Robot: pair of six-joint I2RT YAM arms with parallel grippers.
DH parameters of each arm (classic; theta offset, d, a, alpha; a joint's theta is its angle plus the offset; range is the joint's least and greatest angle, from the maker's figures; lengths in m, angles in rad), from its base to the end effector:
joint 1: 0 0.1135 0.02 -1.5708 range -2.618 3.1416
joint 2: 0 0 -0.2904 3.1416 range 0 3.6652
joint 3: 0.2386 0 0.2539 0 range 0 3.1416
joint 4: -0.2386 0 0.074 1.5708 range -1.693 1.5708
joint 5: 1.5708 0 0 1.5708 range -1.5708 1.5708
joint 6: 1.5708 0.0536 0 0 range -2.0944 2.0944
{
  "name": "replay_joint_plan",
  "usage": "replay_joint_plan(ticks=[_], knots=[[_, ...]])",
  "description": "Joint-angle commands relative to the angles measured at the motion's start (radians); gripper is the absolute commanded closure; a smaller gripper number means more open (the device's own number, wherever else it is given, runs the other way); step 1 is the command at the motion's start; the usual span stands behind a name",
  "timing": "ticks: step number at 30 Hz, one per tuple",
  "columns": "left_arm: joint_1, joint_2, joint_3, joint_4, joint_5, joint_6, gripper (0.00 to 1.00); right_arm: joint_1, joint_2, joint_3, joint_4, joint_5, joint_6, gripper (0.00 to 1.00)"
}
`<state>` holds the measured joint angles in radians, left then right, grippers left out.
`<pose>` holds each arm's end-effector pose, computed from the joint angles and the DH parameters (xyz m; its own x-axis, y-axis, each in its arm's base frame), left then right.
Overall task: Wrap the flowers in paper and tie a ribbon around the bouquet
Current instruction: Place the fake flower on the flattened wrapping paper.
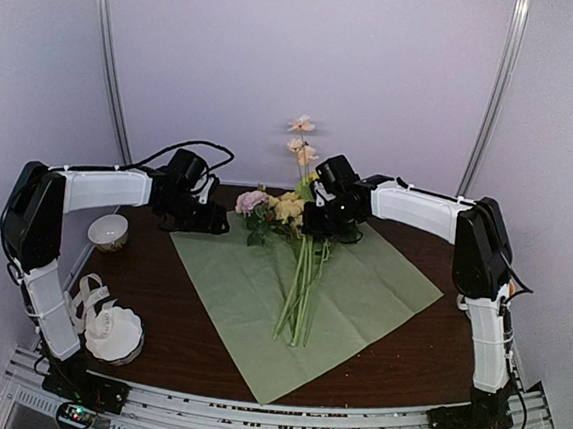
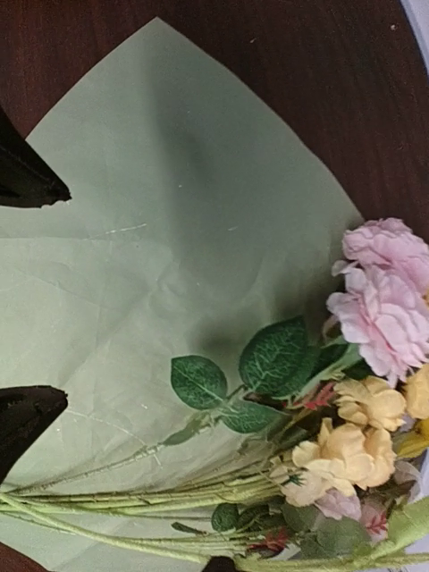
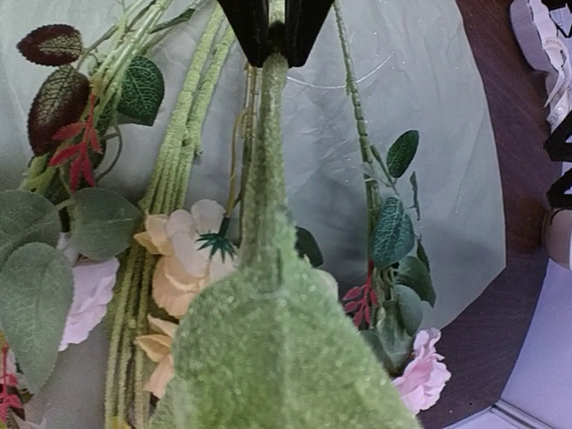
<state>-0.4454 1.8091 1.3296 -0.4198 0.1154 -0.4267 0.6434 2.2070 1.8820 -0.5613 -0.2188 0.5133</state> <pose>0.3712 -0.1841 0.2355 -0.8470 -0.0512 -0.5291 0.1560 0.9276 -0.3396 0.4133 0.3245 0.2273 -0.8814 -0.0618 -0.4682 -0.3014 0.8369 0.4570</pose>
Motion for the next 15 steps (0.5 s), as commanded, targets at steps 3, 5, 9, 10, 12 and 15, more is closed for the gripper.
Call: replay_joint_plan(ticks=[3, 5, 9, 10, 12, 15], knots=[[-0.004, 0.051, 0.018, -0.012, 0.003, -0.003, 0.29, -0.01, 0.03, 0.041, -0.058, 0.142, -0.067, 0.72], [-0.003, 0.065, 0.031, -0.018, 0.004, 0.003, 0.29, -0.01, 0.027, 0.037, -0.051, 0.121, -0.084, 0.69], [-0.004, 0.074, 0.036, -0.022, 0.007, 0.011, 0.3, -0.01, -0.005, 0.046, -0.073, 0.132, -0.123, 0.67], [-0.003, 0.076, 0.034, -0.022, 0.008, 0.012, 0.31, -0.01, -0.022, 0.045, -0.076, 0.136, -0.132, 0.66], [-0.004, 0.079, 0.033, -0.022, 0.012, 0.012, 0.33, -0.01, -0.071, 0.024, -0.075, 0.14, -0.144, 0.66], [-0.003, 0.079, 0.033, -0.026, 0.011, 0.013, 0.35, -0.011, -0.16, -0.061, -0.056, 0.172, -0.142, 0.65]])
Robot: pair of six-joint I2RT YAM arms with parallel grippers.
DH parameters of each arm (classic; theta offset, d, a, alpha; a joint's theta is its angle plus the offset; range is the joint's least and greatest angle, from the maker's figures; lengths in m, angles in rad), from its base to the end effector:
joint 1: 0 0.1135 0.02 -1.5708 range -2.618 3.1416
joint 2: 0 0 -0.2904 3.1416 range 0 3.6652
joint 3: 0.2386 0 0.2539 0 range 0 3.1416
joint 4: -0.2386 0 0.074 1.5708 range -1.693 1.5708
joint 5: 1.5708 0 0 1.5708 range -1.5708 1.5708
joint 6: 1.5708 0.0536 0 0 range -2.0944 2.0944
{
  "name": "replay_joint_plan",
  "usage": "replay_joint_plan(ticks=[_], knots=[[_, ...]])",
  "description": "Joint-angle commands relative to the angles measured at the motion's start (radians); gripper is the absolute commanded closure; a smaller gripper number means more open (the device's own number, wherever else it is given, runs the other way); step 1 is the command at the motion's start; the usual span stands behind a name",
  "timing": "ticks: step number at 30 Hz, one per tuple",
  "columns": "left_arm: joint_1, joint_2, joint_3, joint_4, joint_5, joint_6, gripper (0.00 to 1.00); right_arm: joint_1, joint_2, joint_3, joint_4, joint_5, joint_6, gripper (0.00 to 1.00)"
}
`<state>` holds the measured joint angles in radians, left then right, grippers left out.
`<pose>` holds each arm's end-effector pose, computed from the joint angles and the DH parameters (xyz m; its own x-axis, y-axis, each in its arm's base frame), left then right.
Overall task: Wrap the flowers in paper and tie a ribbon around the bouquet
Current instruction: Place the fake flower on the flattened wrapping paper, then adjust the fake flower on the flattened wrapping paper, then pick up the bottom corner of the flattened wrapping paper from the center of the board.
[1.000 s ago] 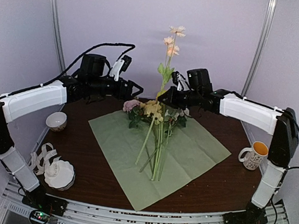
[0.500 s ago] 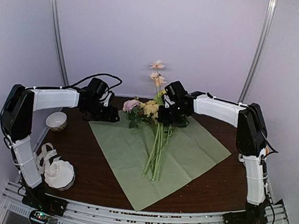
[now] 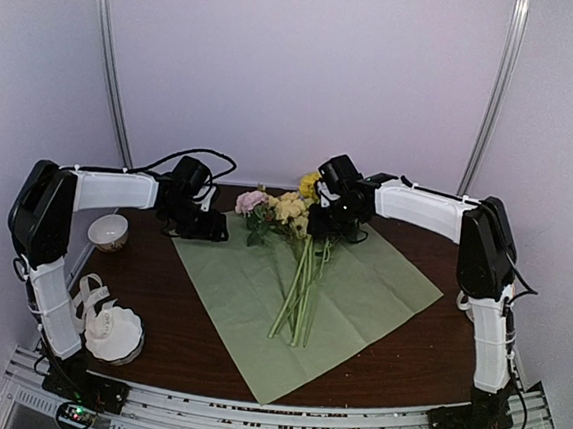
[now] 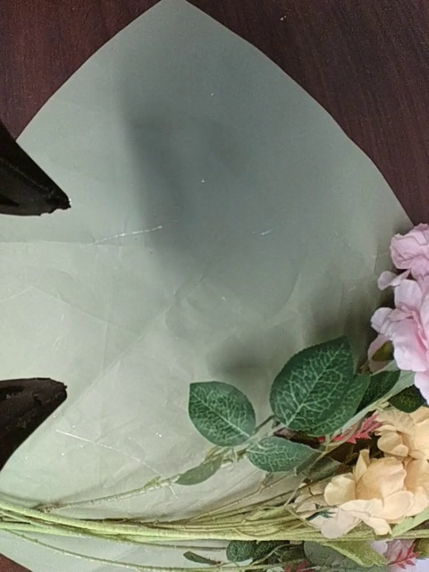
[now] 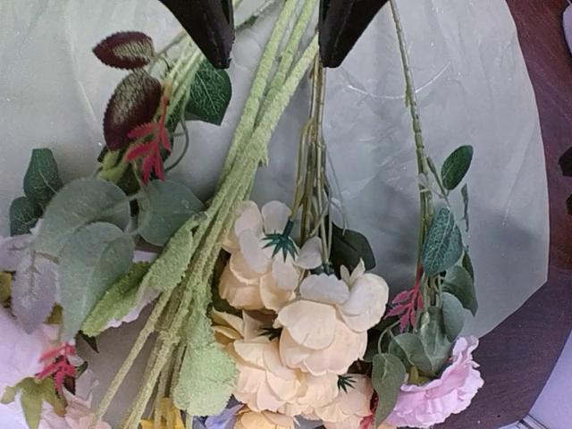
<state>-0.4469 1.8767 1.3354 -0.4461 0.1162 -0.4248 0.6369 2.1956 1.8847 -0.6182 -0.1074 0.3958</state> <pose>0.3760 -0.1871 0.2085 -0.8864 -0.0291 -0.4620 0.1334 0.9396 -0.3152 0.4141 0.3134 0.2287 -0.8421 -0.1461 -0.5192 -0.3448 0.8860 0.3100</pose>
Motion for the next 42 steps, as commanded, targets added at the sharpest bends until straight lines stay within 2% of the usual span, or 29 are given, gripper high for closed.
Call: replay_joint_plan(ticks=[1, 4, 7, 11, 16, 22, 25, 31, 34, 38, 42], knots=[[-0.001, 0.013, 0.028, -0.001, 0.012, 0.017, 0.37, -0.006, -0.182, -0.102, 0.009, 0.088, -0.021, 0.65], [-0.003, 0.028, 0.051, 0.001, 0.053, 0.041, 0.45, -0.018, -0.255, -0.241, 0.039, 0.184, 0.0, 0.65], [-0.017, 0.067, 0.1, 0.001, 0.045, 0.066, 0.5, -0.049, -0.249, -0.306, 0.021, 0.234, 0.021, 0.65], [-0.047, 0.162, 0.193, -0.023, 0.008, 0.1, 0.51, -0.064, -0.135, -0.232, -0.069, 0.263, 0.013, 0.66], [-0.103, 0.294, 0.346, -0.075, -0.034, 0.136, 0.52, -0.065, -0.014, -0.13, -0.114, 0.227, 0.011, 0.66], [-0.165, 0.439, 0.545, -0.138, -0.03, 0.191, 0.53, -0.062, 0.036, -0.105, -0.055, 0.118, 0.042, 0.67], [-0.189, 0.474, 0.594, -0.143, -0.015, 0.209, 0.53, -0.053, 0.036, -0.109, 0.0, 0.081, 0.061, 0.67], [-0.197, 0.492, 0.625, -0.142, 0.01, 0.215, 0.53, -0.045, 0.046, -0.1, 0.044, 0.0, 0.084, 0.67], [-0.198, 0.456, 0.611, -0.144, 0.008, 0.231, 0.53, -0.047, 0.01, -0.129, 0.05, 0.033, 0.075, 0.67], [-0.194, 0.364, 0.555, -0.146, -0.019, 0.267, 0.52, -0.064, -0.068, -0.162, -0.002, 0.086, 0.042, 0.67], [-0.193, 0.204, 0.406, -0.101, 0.015, 0.329, 0.49, -0.064, -0.201, -0.267, -0.003, 0.111, -0.01, 0.67]])
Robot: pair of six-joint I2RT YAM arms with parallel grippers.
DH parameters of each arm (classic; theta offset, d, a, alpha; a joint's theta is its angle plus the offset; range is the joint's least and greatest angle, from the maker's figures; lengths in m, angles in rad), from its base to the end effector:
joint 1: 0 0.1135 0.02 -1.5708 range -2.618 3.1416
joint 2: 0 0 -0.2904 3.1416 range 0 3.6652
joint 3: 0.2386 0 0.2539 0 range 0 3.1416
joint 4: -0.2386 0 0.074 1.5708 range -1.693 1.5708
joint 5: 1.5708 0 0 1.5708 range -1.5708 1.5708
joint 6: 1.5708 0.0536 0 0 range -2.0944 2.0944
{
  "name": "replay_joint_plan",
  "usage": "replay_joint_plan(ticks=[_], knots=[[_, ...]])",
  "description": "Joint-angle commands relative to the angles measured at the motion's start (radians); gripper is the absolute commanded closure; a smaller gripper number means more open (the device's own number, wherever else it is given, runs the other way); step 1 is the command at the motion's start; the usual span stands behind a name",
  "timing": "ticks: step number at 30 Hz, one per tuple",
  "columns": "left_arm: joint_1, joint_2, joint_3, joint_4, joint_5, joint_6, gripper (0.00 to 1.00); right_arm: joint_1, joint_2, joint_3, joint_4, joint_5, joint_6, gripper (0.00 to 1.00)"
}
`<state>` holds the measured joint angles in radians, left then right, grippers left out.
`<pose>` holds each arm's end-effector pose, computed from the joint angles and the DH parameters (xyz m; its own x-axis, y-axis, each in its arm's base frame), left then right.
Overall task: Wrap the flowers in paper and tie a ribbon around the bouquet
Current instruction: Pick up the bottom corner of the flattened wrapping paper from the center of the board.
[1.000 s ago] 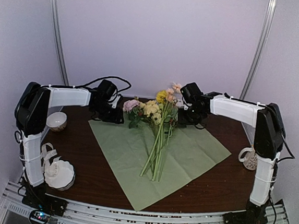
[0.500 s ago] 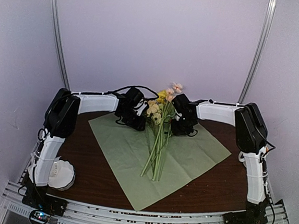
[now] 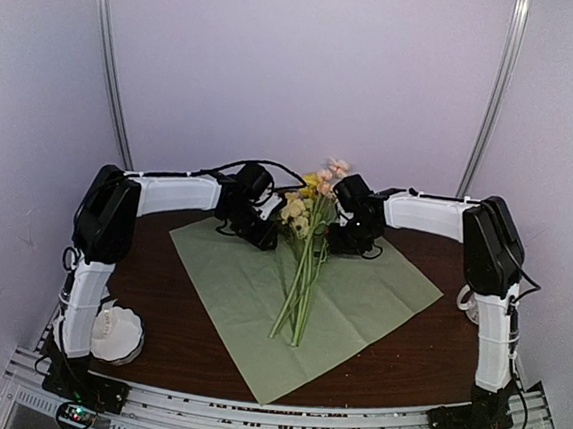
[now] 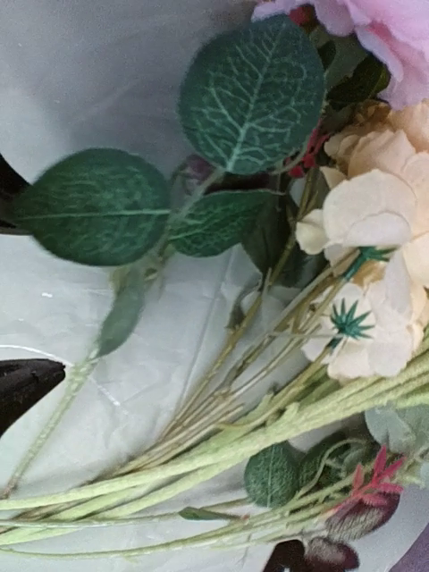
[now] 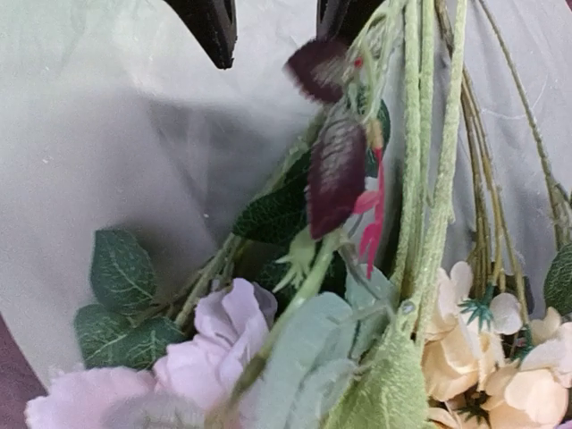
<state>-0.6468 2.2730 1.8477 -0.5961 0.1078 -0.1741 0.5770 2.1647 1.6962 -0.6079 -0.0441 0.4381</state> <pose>0.4143 -0.3201 0.1795 -0.7818 0.3746 -0.4984 0.5164 0.8371 -0.1808 0.4096 0.2694 0.1840 -0.9067 -0.0845 -0.4132 -0.1964 0.9516 0.2364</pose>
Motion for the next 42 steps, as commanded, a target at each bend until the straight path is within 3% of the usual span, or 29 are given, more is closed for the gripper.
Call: replay_joint_plan(ticks=[1, 6, 11, 15, 18, 23, 29, 36, 42], knots=[[0.007, -0.241, -0.163, 0.077, 0.038, 0.094, 0.48, -0.003, -0.209, -0.113, -0.007, 0.039, -0.064, 0.67], [-0.014, -0.567, -0.518, 0.291, 0.112, 0.207, 0.39, 0.05, -0.413, -0.342, 0.048, -0.12, -0.19, 0.64], [-0.027, -0.84, -0.747, 0.353, 0.081, 0.255, 0.32, 0.293, -0.583, -0.522, 0.069, -0.125, -0.432, 0.58], [-0.027, -0.925, -0.76, 0.295, -0.005, 0.229, 0.28, 0.506, -0.584, -0.55, 0.145, -0.099, -0.526, 0.55], [-0.025, -0.916, -0.704, 0.195, -0.067, 0.207, 0.28, 0.619, -0.485, -0.471, 0.136, -0.057, -0.549, 0.49], [-0.021, -0.886, -0.614, 0.026, -0.155, 0.186, 0.26, 0.756, -0.269, -0.294, -0.005, 0.014, -0.513, 0.27], [0.009, -0.89, -0.636, 0.007, -0.209, 0.168, 0.18, 0.822, -0.201, -0.285, -0.011, 0.039, -0.423, 0.05], [0.033, -0.869, -0.617, -0.038, -0.222, 0.12, 0.17, 0.845, -0.168, -0.3, -0.064, 0.116, -0.37, 0.14], [0.033, -0.912, -0.646, 0.011, -0.167, 0.122, 0.17, 0.819, -0.156, -0.32, -0.052, 0.135, -0.361, 0.38]])
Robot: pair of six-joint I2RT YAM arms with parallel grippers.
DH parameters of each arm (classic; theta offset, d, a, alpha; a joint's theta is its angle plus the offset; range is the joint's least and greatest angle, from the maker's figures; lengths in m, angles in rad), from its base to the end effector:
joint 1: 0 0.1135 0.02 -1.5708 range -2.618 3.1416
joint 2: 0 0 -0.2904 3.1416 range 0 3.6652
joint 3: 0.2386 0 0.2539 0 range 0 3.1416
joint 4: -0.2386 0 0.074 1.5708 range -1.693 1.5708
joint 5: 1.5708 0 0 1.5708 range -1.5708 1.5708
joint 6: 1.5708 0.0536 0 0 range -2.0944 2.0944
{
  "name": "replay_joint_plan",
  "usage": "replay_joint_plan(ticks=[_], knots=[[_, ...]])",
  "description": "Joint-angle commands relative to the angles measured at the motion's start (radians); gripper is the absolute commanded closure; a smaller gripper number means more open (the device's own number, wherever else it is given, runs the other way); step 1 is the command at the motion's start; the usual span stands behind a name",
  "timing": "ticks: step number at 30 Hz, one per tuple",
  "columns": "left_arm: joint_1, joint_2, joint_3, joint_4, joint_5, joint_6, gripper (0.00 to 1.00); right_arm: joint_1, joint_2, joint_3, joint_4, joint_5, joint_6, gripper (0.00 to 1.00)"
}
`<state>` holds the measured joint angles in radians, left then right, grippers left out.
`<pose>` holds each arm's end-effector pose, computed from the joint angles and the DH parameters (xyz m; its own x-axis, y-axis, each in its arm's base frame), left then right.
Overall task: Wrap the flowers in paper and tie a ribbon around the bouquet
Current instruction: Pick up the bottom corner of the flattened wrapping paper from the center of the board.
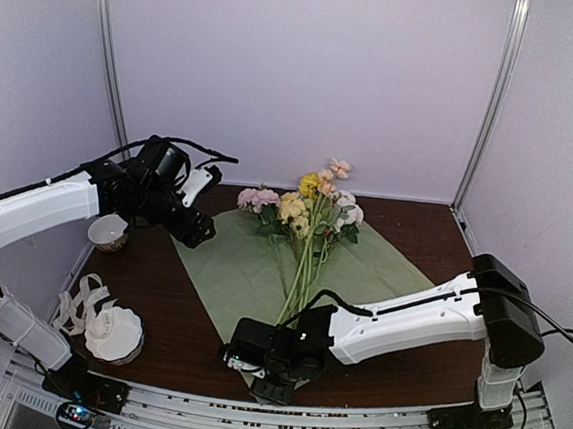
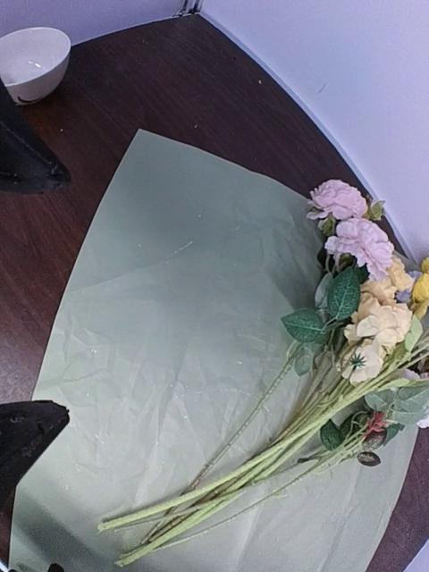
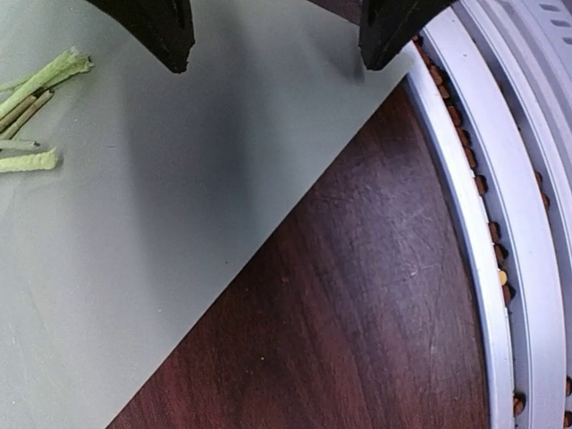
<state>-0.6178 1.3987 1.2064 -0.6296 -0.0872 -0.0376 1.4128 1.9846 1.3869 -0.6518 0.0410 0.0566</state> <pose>0.2559 -0.1761 0.3181 -0.6165 0.3922 -0.6827 0.5059 0.8617 0.0381 0.0674 0.4092 0.1691 -0.2048 -0.9259 -0.3175 -0.9747 0.2227 -0.0210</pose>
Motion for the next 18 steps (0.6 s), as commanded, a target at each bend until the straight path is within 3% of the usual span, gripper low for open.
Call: replay_joint_plan(ticks=[1, 4, 13, 18], knots=[[0.004, -0.041, -0.009, 0.048, 0.025, -0.012, 0.17, -0.025, 0.03, -0.008, -0.012, 0.054, 0.022, 0.4], [0.003, -0.04, -0.01, 0.049, 0.024, -0.007, 0.17, -0.04, 0.036, -0.013, -0.018, 0.062, 0.023, 0.4], [0.004, -0.035, -0.007, 0.047, 0.037, -0.001, 0.17, -0.041, -0.018, 0.038, -0.062, -0.114, 0.008, 0.28], [0.004, -0.034, -0.008, 0.049, 0.05, 0.001, 0.16, -0.029, 0.006, 0.096, -0.133, -0.109, -0.017, 0.17]])
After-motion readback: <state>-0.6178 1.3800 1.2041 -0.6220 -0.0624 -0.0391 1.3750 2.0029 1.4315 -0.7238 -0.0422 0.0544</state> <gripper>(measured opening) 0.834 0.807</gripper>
